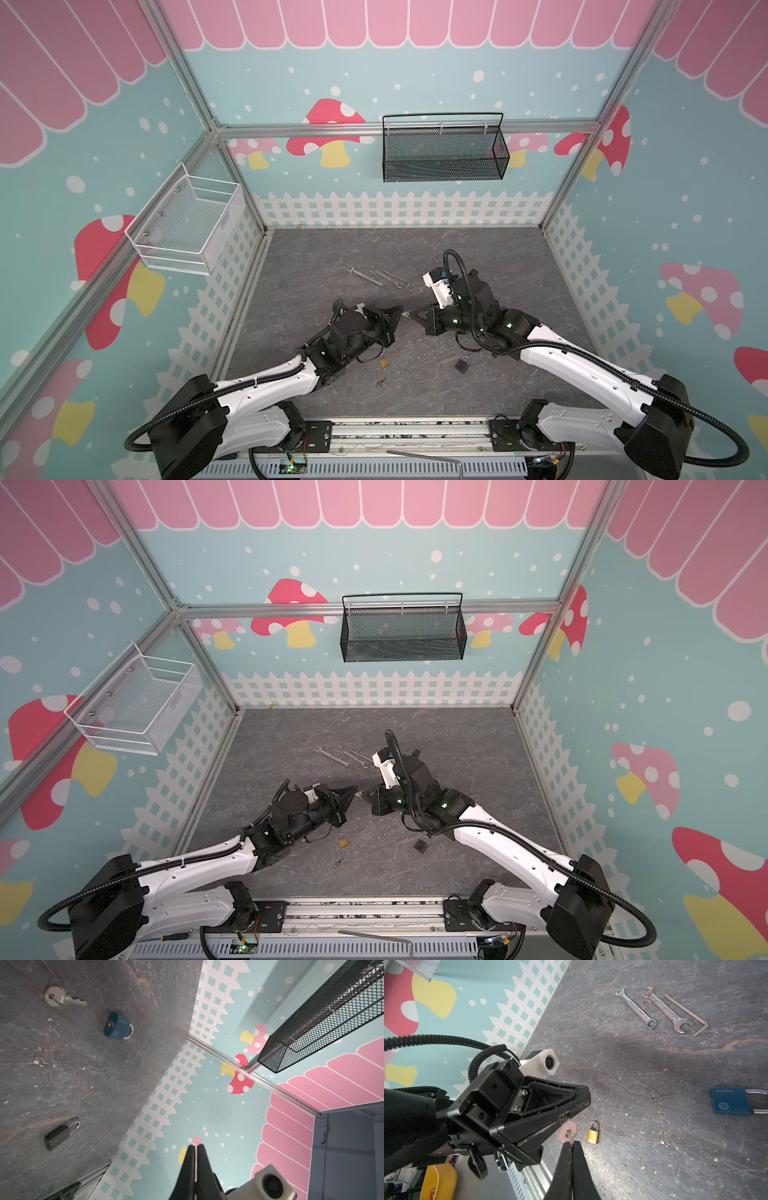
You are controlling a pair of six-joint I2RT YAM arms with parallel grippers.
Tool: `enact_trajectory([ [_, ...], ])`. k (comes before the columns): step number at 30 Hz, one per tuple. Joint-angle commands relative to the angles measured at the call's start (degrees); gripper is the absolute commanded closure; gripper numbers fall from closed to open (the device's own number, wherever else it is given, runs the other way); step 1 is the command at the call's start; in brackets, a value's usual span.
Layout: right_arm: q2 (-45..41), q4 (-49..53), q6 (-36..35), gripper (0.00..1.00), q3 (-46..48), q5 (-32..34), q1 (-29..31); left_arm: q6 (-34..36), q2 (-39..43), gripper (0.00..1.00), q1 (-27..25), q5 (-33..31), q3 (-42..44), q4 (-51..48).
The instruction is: Unlock with the key
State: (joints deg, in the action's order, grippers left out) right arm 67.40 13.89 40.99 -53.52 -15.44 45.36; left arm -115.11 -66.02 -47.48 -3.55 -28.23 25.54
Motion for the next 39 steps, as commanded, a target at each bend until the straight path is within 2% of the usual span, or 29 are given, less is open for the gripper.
enact_trajectory([
  [1, -1.54, -0.11, 0.38, 1.00, 0.51, -0.11, -0.20, -0.58, 1.14, 1.00, -0.33, -1.27, -0.90, -1.23],
  [7, -1.83, 0.86, -0.78, 1.00, -0.13, -0.06, -0.49, 2.90, 1.33, 1.00, -0.33, -2.07, -1.99, -1.94],
  [12, -3.50, 1.02, -0.78, 0.71, 0.16, -3.88, -2.59, 11.70, 1.22, 1.00, 0.15, -2.41, -4.04, -2.98],
  [15, -5.00, 1.14, -1.15, 0.56, 0.46, -7.69, -4.90, 20.14, 1.16, 1.00, 0.98, -1.39, -5.83, -3.98],
  [18, -5.86, -0.40, -0.96, 0.48, 0.98, -14.72, -8.00, 32.14, 1.46, 1.00, 1.93, -0.12, -9.25, -7.76],
  [21, -5.81, -5.78, 0.58, 0.46, 2.45, -23.88, -10.48, 43.61, 2.03, 1.00, 2.22, 0.82, -12.93, -11.69],
  [24, -6.00, -12.59, 3.32, 0.43, 4.34, -30.73, -13.10, 54.12, 2.29, 1.00, 2.22, 2.92, -14.95, -9.58],
  [26, -6.31, -18.28, 6.02, 0.37, 6.04, -33.70, -14.56, 58.89, 2.17, 1.00, 2.22, 4.74, -15.98, -8.10],
  [27, -6.31, -19.94, 6.74, 0.35, 6.53, -34.10, -14.96, 60.24, 2.05, 1.00, 2.22, 5.76, -16.36, -7.17],
  [31, -5.17, -25.77, 8.37, 0.35, 6.92, -35.58, -15.22, 63.61, 0.84, 1.00, 2.13, 10.62, -17.46, -2.85],
  [34, -5.09, -31.64, 10.99, 0.35, 8.03, -35.91, -15.28, 64.64, 0.72, 1.00, 2.09, 11.65, -17.36, -1.20],
  [39, -3.68, -34.37, 12.68, 0.41, 7.94, -34.88, -15.29, 64.66, 0.54, 1.00, 2.04, 13.07, -16.86, 1.87],
])
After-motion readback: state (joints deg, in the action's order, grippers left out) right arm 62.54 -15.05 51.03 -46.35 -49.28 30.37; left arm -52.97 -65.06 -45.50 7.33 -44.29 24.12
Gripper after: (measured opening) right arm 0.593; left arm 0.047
